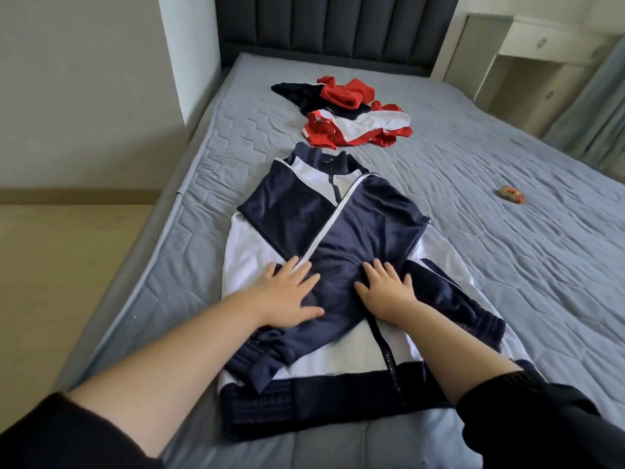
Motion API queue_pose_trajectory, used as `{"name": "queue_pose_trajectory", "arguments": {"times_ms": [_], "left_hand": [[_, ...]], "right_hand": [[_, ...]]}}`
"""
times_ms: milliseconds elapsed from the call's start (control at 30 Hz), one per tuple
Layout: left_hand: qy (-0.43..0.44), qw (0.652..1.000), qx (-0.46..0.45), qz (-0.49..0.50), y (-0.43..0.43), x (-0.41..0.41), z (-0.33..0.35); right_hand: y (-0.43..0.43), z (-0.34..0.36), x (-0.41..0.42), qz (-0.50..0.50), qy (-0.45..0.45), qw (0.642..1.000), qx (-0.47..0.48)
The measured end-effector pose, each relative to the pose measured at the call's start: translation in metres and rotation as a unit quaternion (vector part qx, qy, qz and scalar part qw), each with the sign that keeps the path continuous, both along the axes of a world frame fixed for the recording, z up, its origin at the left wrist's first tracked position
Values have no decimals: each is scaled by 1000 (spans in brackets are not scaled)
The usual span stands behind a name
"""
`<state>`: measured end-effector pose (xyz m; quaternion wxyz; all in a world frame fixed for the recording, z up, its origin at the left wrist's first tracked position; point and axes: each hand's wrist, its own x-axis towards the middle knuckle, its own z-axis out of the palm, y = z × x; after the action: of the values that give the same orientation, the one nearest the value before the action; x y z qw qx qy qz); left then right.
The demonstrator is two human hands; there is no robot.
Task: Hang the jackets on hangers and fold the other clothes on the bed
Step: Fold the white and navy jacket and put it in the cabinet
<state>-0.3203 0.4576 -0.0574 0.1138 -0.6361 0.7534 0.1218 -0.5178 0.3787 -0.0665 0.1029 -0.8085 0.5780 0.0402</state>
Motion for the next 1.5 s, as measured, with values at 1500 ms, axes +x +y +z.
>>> {"name": "queue_pose_trajectory", "arguments": {"times_ms": [1500], "left_hand": [[10,975,-193,110,-113,-51,-42]], "right_hand": [[-130,-5,-9,81,-24,995,-50]]}}
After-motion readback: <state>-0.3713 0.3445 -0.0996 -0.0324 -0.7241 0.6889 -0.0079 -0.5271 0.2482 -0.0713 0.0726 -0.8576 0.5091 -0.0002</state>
